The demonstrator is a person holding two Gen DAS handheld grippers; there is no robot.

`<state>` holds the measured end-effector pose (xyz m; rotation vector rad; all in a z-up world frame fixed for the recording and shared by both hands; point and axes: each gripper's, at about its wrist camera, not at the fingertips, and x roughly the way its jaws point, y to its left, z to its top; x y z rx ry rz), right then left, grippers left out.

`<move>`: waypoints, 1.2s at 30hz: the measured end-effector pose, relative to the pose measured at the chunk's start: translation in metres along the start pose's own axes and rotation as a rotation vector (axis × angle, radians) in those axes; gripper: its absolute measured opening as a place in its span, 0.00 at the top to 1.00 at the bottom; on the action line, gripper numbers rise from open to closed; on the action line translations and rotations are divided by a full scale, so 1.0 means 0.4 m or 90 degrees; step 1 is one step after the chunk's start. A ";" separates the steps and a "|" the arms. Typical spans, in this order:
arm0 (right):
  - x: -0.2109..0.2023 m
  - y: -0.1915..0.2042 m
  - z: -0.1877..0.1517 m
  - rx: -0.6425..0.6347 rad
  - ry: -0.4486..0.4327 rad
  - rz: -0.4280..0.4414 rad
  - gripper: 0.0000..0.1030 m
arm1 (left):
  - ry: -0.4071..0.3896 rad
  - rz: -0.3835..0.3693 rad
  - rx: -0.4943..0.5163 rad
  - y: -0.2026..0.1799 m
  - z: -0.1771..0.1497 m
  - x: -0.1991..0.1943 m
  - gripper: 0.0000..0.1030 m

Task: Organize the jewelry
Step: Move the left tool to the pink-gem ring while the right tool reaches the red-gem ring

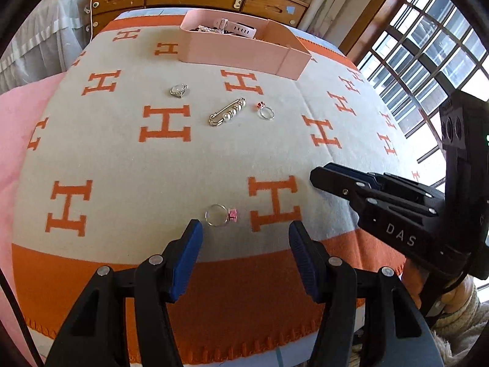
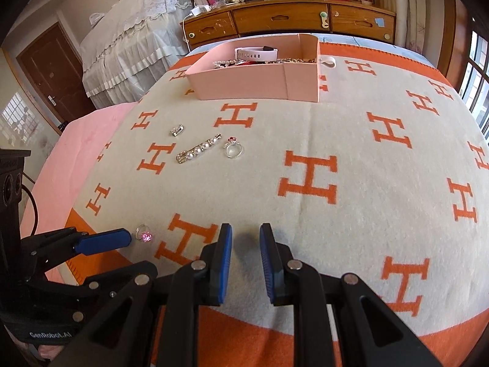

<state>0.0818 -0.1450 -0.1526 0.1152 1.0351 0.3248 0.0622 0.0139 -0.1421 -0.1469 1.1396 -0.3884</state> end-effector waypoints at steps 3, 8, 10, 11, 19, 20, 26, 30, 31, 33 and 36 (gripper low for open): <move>-0.002 -0.006 0.001 0.002 -0.003 0.006 0.82 | -0.008 -0.023 -0.016 0.007 0.015 0.010 0.45; -0.003 -0.009 -0.002 0.000 -0.011 0.008 0.82 | -0.025 -0.039 -0.019 0.009 0.030 0.022 0.45; -0.003 -0.010 -0.003 -0.001 -0.013 0.009 0.82 | -0.033 -0.040 -0.015 0.005 0.032 0.025 0.45; -0.003 -0.011 -0.003 -0.002 -0.015 0.010 0.82 | -0.036 -0.038 -0.010 0.003 0.032 0.025 0.45; 0.000 -0.015 0.002 -0.006 -0.022 0.013 0.81 | -0.067 0.033 0.056 -0.024 0.021 0.027 0.65; 0.000 -0.014 0.002 -0.008 -0.022 0.012 0.81 | -0.065 0.034 0.051 -0.020 0.019 0.024 0.65; 0.001 -0.012 0.003 -0.012 -0.025 0.009 0.81 | -0.065 0.061 0.037 -0.007 -0.002 0.010 0.71; 0.001 -0.011 0.003 -0.012 -0.025 0.009 0.81 | -0.064 0.076 0.040 -0.006 -0.003 0.009 0.77; 0.001 -0.012 0.003 -0.013 -0.025 0.008 0.81 | -0.064 0.080 0.040 -0.004 -0.003 0.009 0.81; 0.001 -0.009 0.004 -0.015 -0.026 0.005 0.81 | -0.065 0.090 0.038 0.001 -0.003 0.009 0.88; 0.002 -0.006 0.006 -0.018 -0.026 0.000 0.81 | -0.065 0.086 0.030 0.012 -0.004 0.005 0.93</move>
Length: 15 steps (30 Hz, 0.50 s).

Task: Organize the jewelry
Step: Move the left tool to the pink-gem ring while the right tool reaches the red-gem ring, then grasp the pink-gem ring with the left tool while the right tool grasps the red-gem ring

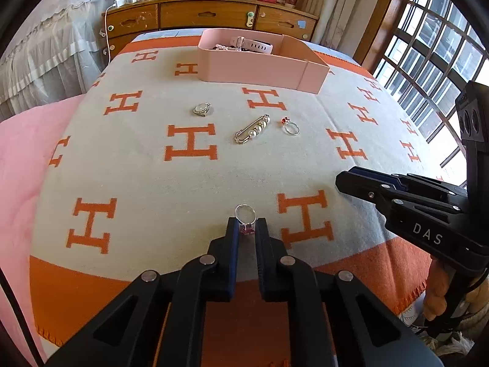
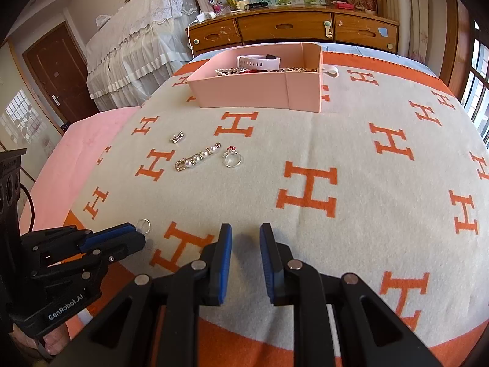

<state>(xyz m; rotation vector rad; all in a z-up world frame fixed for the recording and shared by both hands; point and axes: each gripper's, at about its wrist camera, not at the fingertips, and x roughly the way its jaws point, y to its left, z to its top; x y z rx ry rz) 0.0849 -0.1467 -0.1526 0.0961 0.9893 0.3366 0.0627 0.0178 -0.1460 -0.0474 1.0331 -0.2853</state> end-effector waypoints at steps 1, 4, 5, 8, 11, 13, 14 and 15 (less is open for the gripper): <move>0.001 0.002 0.001 -0.002 0.000 -0.001 0.81 | 0.000 -0.003 -0.001 0.003 0.000 -0.001 0.93; 0.011 0.006 0.015 -0.007 0.002 -0.005 0.81 | -0.005 -0.008 -0.006 0.009 0.001 0.000 0.93; 0.016 0.008 0.021 -0.009 0.003 -0.007 0.81 | -0.008 -0.009 -0.008 0.011 0.000 0.000 0.93; 0.035 0.016 0.045 -0.024 0.002 -0.023 0.81 | -0.016 -0.018 -0.022 0.026 0.000 -0.001 0.93; 0.058 0.026 0.079 -0.037 0.011 -0.035 0.81 | -0.027 -0.016 -0.034 0.045 -0.002 -0.004 0.93; 0.072 0.031 0.100 -0.041 0.015 -0.037 0.81 | -0.034 -0.016 -0.038 0.057 -0.002 -0.005 0.93; 0.079 0.037 0.106 -0.043 0.016 -0.038 0.81 | -0.036 -0.018 -0.040 0.062 -0.002 -0.005 0.93; 0.087 0.040 0.115 -0.044 0.018 -0.036 0.81 | -0.038 -0.020 -0.043 0.067 -0.002 -0.004 0.93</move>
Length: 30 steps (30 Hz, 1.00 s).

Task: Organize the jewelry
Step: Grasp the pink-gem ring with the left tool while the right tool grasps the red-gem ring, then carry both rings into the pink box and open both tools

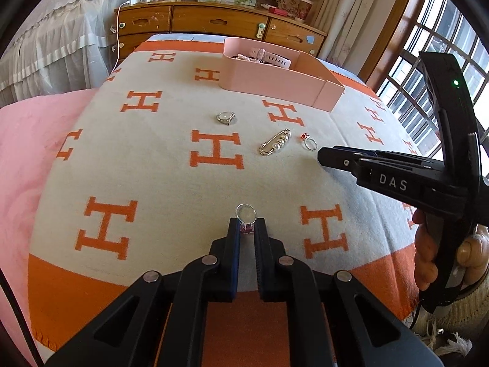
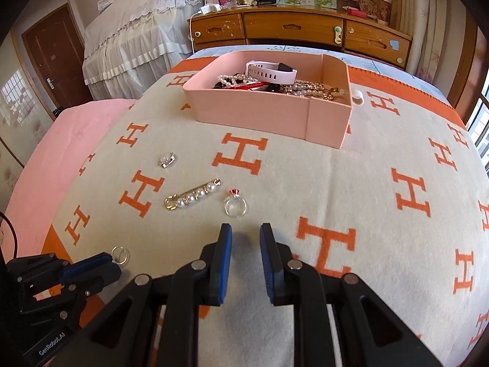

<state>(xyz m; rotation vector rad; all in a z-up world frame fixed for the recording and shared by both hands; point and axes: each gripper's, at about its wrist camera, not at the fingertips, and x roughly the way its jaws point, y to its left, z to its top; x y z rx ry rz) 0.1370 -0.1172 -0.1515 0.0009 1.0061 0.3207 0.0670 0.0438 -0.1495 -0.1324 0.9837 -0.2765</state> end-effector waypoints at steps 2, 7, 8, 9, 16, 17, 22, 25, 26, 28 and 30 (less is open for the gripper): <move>0.012 0.001 0.018 0.005 0.003 0.006 0.81 | -0.003 -0.006 -0.003 0.006 0.001 0.001 0.93; 0.036 0.019 0.049 -0.007 0.009 -0.002 0.81 | -0.007 -0.022 -0.011 0.022 0.004 0.002 0.93; 0.039 0.027 0.051 -0.017 0.008 -0.008 0.81 | -0.007 -0.024 -0.012 0.024 0.004 0.002 0.93; 0.042 0.031 0.054 -0.029 0.007 -0.016 0.81 | -0.007 -0.028 -0.012 0.026 0.004 0.003 0.93; 0.045 0.060 0.048 -0.096 0.001 -0.054 0.84 | -0.007 -0.034 -0.013 0.029 0.002 0.001 0.93; 0.043 0.058 0.047 -0.097 0.001 -0.052 0.85 | -0.007 -0.032 -0.013 0.029 0.001 -0.001 0.93; 0.033 0.042 0.043 -0.077 0.012 -0.025 0.85 | -0.003 -0.018 -0.018 0.026 0.016 -0.001 0.93; 0.021 0.025 0.047 -0.057 0.019 0.003 0.85 | -0.005 -0.016 -0.022 0.027 0.039 -0.009 0.93; 0.013 0.019 0.050 -0.051 0.018 0.011 0.85 | -0.008 -0.011 -0.017 0.025 0.049 -0.012 0.93; -0.008 0.007 0.058 -0.042 0.011 0.024 0.85 | -0.014 -0.006 -0.006 0.019 0.080 -0.021 0.93; -0.035 -0.008 0.077 -0.028 -0.003 0.040 0.85 | -0.020 -0.008 0.005 0.013 0.125 -0.030 0.93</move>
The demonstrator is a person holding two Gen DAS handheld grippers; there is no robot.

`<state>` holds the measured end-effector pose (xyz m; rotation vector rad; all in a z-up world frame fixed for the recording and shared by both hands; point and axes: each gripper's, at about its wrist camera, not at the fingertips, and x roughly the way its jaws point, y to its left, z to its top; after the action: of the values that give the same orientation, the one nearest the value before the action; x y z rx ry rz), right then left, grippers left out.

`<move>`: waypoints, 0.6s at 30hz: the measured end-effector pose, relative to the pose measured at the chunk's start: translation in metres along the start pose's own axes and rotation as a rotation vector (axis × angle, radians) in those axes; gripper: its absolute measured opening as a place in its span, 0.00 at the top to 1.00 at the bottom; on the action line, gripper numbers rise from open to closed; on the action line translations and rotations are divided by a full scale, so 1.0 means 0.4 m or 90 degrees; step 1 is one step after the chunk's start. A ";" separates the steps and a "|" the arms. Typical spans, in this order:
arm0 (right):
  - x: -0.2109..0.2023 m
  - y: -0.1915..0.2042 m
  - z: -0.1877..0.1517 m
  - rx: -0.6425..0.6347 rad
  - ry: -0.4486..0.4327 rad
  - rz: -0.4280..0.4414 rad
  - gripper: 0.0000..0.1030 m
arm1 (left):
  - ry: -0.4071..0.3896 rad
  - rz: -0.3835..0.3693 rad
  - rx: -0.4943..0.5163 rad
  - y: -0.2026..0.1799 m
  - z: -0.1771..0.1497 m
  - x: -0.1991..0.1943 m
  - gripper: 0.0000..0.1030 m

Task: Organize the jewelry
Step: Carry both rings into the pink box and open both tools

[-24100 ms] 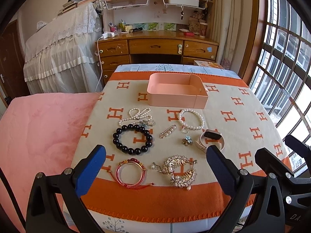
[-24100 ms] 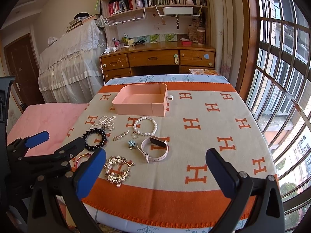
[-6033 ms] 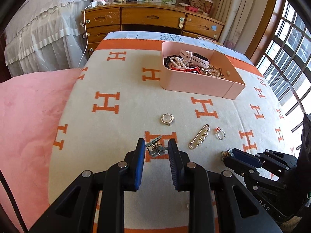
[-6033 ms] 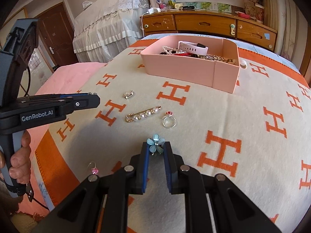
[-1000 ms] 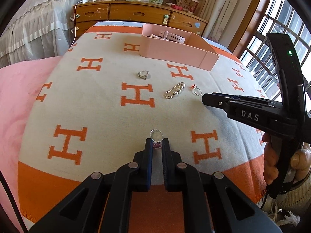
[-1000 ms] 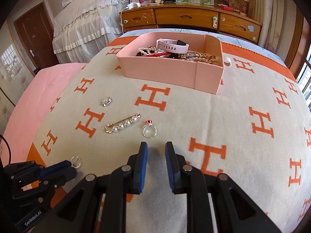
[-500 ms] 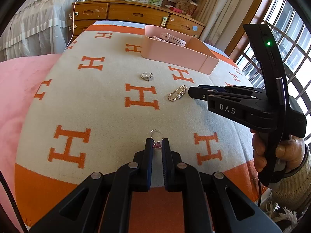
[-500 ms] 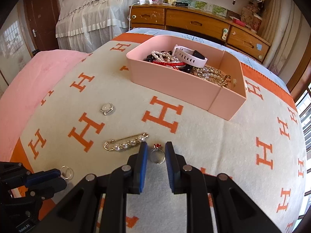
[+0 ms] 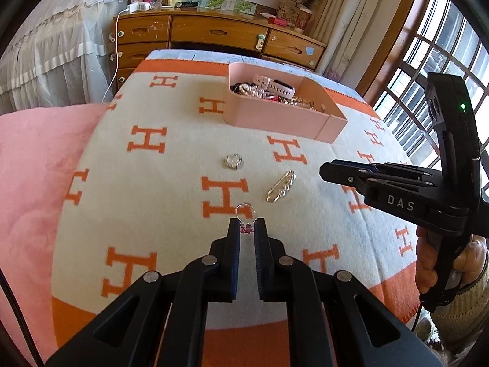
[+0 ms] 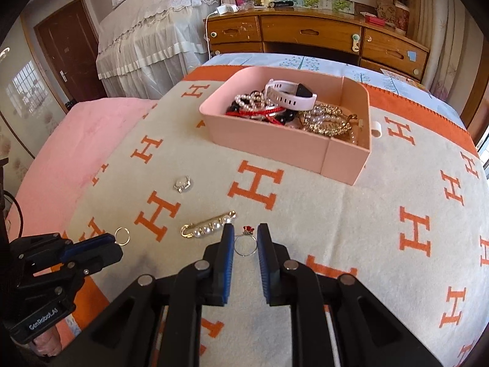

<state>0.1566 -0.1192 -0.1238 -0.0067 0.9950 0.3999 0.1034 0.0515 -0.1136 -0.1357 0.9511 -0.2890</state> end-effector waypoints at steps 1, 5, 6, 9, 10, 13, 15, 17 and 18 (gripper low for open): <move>-0.013 -0.007 0.012 0.006 -0.009 0.005 0.85 | -0.004 0.000 0.005 -0.001 0.022 -0.004 0.93; -0.059 -0.041 0.075 0.042 -0.046 0.021 0.85 | -0.025 -0.013 0.024 -0.014 0.146 -0.017 0.93; -0.070 -0.056 0.096 0.059 -0.058 0.025 0.85 | -0.029 -0.017 0.026 -0.017 0.175 -0.016 0.93; -0.092 -0.098 0.153 0.106 -0.088 0.041 0.85 | -0.041 -0.027 0.026 -0.031 0.270 -0.007 0.93; -0.095 -0.109 0.170 0.116 -0.096 0.042 0.85 | -0.043 -0.030 0.025 -0.036 0.295 -0.001 0.93; -0.085 -0.140 0.217 0.145 -0.108 0.039 0.85 | -0.041 -0.050 0.014 -0.051 0.372 0.031 0.93; -0.065 -0.160 0.237 0.165 -0.104 0.039 0.85 | -0.034 -0.060 0.013 -0.064 0.406 0.063 0.93; -0.041 -0.177 0.249 0.181 -0.094 0.035 0.85 | -0.018 -0.068 0.015 -0.080 0.426 0.104 0.93; -0.032 -0.185 0.251 0.187 -0.091 0.034 0.85 | -0.010 -0.070 0.016 -0.089 0.433 0.125 0.93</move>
<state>0.2567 -0.1731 -0.0712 0.3106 0.9065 0.2950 0.2659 0.0005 -0.0445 -0.1669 0.9252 -0.4003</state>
